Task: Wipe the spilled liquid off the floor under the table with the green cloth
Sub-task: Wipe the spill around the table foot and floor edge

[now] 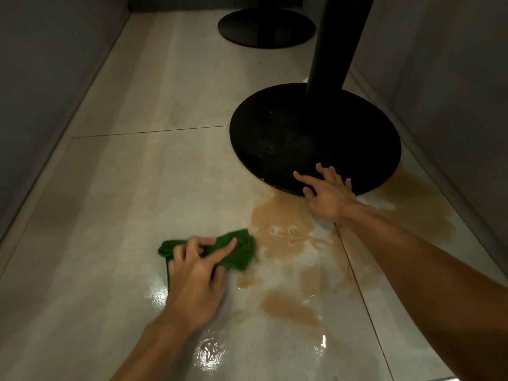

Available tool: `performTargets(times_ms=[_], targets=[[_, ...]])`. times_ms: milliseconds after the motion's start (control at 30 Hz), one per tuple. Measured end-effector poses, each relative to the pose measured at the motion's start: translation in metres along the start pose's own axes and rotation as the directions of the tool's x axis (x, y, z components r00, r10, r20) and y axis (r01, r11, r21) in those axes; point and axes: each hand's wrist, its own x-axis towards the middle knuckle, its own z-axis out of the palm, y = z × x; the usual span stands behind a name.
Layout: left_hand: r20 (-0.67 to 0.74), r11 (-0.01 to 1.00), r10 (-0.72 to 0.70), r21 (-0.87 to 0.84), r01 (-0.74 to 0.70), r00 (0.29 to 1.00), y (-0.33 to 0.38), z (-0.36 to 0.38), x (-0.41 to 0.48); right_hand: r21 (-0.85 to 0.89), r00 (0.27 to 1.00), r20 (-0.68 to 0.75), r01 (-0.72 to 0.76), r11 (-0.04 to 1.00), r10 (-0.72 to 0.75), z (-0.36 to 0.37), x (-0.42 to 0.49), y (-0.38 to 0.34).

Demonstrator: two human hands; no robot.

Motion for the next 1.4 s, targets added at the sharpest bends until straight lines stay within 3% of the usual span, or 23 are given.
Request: performTargets(times_ms=[167, 400, 533, 667, 900, 1167, 1300, 1400], targets=[[-0.053, 0.996, -0.083, 0.019, 0.084, 0.995, -0.003, 0.006, 0.044, -0.02, 1.0, -0.013, 0.006, 1.0, -0.006, 0.003, 0.0, 0.0], [0.048, 0.997, -0.055, 0.061, 0.052, 0.997, 0.031, 0.011, -0.04, -0.018, 0.999, -0.043, 0.027, 0.999, -0.028, 0.005, 0.0, 0.002], [0.052, 1.0, -0.026, 0.02, 0.025, 0.998, 0.047, 0.018, -0.075, 0.059, 0.983, -0.173, 0.074, 0.996, -0.063, 0.005, -0.007, 0.002], [-0.066, 0.99, -0.142, -0.031, 0.14, 0.988, 0.033, 0.011, -0.053, 0.1, 0.923, -0.36, 0.184, 0.978, -0.137, 0.006, -0.026, -0.002], [-0.109, 0.965, -0.261, -0.039, 0.259, 0.959, 0.018, 0.004, -0.007, 0.061, 0.98, -0.121, 0.169, 0.984, -0.161, 0.003, -0.058, 0.01], [0.047, 0.995, -0.041, -0.094, 0.045, 0.998, 0.083, 0.031, -0.088, 0.022, 0.976, -0.12, 0.188, 0.982, -0.184, 0.01, -0.069, 0.008], [0.074, 0.992, -0.023, -0.121, 0.032, 0.997, 0.089, 0.036, -0.105, 0.024, 0.972, -0.111, 0.211, 0.977, -0.207, 0.013, -0.07, 0.012], [-0.027, 0.987, -0.111, -0.116, 0.107, 0.993, 0.073, 0.029, -0.09, 0.031, 0.974, -0.091, 0.21, 0.977, -0.206, 0.011, -0.07, 0.013]])
